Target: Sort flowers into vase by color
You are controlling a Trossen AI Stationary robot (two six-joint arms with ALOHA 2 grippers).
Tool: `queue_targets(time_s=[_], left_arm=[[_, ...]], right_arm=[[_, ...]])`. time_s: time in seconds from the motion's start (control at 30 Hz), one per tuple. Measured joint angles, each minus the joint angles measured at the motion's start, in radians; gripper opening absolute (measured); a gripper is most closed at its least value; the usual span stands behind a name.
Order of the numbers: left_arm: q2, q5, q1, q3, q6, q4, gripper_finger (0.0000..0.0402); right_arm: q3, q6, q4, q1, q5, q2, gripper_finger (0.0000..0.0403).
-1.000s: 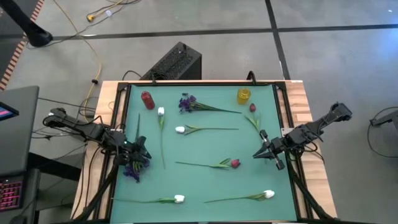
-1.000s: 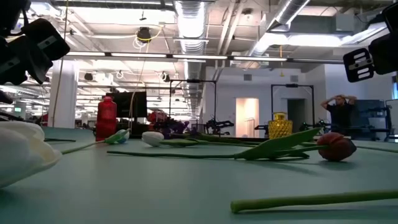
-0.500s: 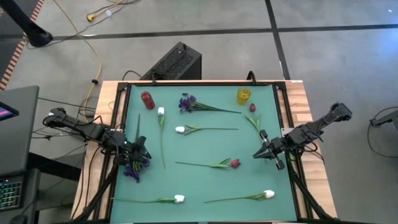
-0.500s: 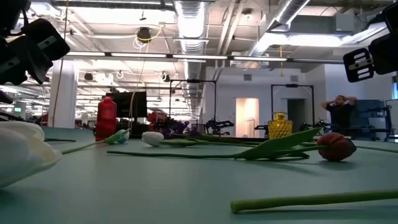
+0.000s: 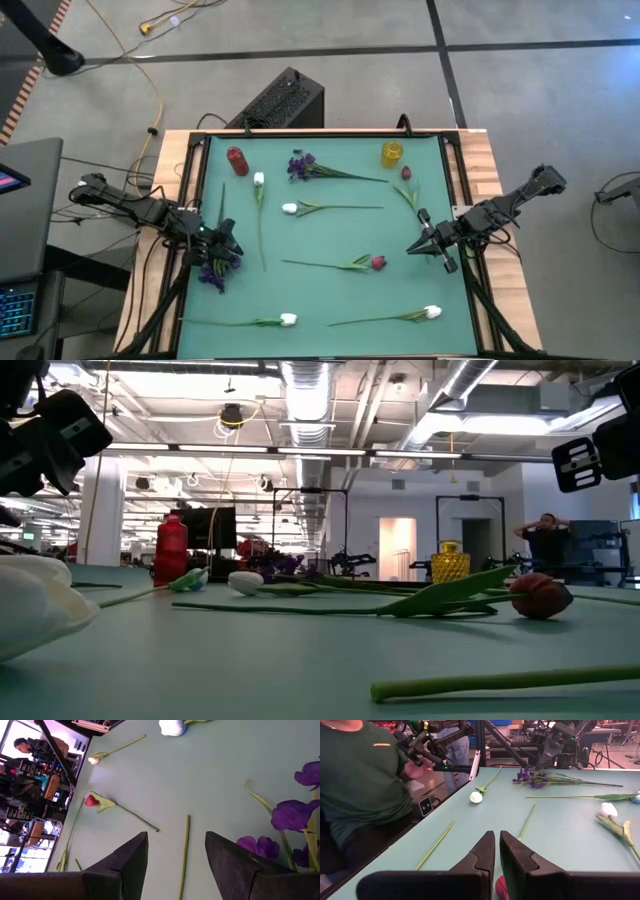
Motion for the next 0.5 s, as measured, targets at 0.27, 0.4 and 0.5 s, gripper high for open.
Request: queue_targets(time_s=[0.27, 0.4, 0.5], left_arm=[[0.000, -0.109, 0.000, -0.007, 0.000, 0.079, 0.0187], [0.000, -0.160, 0.000, -0.006, 0.070, 0.110, 0.0187], [0.000, -0.159, 0.000, -0.006, 0.068, 0.093, 0.0187]], right_arm=[[0.000, -0.003, 0.000, 0.000, 0.000, 0.000, 0.0056], [0.000, -0.003, 0.000, 0.000, 0.000, 0.000, 0.0056], [0.000, -0.003, 0.000, 0.000, 0.000, 0.000, 0.0056]])
